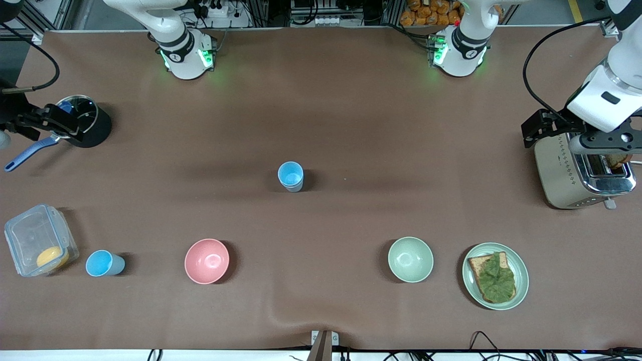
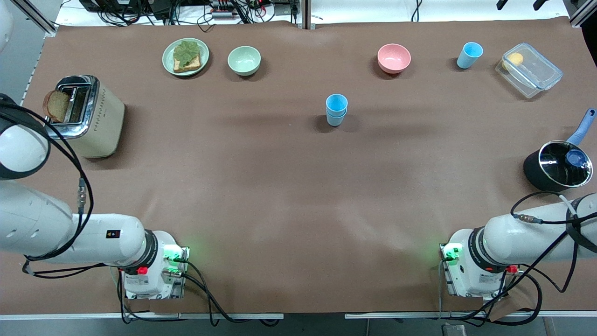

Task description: Stack blue cups with both arms

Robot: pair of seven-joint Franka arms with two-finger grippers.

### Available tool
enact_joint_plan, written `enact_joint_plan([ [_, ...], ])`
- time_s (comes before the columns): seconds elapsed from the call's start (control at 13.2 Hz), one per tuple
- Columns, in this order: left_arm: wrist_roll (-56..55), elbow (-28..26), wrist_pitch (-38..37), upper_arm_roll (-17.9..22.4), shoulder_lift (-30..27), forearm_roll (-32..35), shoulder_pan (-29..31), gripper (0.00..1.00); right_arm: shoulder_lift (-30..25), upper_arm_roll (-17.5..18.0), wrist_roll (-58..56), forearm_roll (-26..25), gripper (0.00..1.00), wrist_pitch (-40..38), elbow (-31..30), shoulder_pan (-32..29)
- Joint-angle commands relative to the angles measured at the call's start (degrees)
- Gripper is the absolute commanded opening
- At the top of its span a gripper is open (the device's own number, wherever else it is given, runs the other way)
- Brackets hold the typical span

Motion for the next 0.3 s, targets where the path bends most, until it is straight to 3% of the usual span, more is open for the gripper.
enact_joint_plan([
  [0.0, 1.3, 0.5, 0.3, 0.0, -0.7, -1.2, 0.6, 1.0, -0.5, 0.9, 0.4, -1.0, 1.0, 0.5, -0.8, -1.1],
  [0.23, 1.3, 0.6, -1.3, -0.1, -0.6, -1.9, 0.6, 1.0, -0.5, 0.9, 0.4, -1.0, 1.0, 0.5, -0.9, -1.2],
])
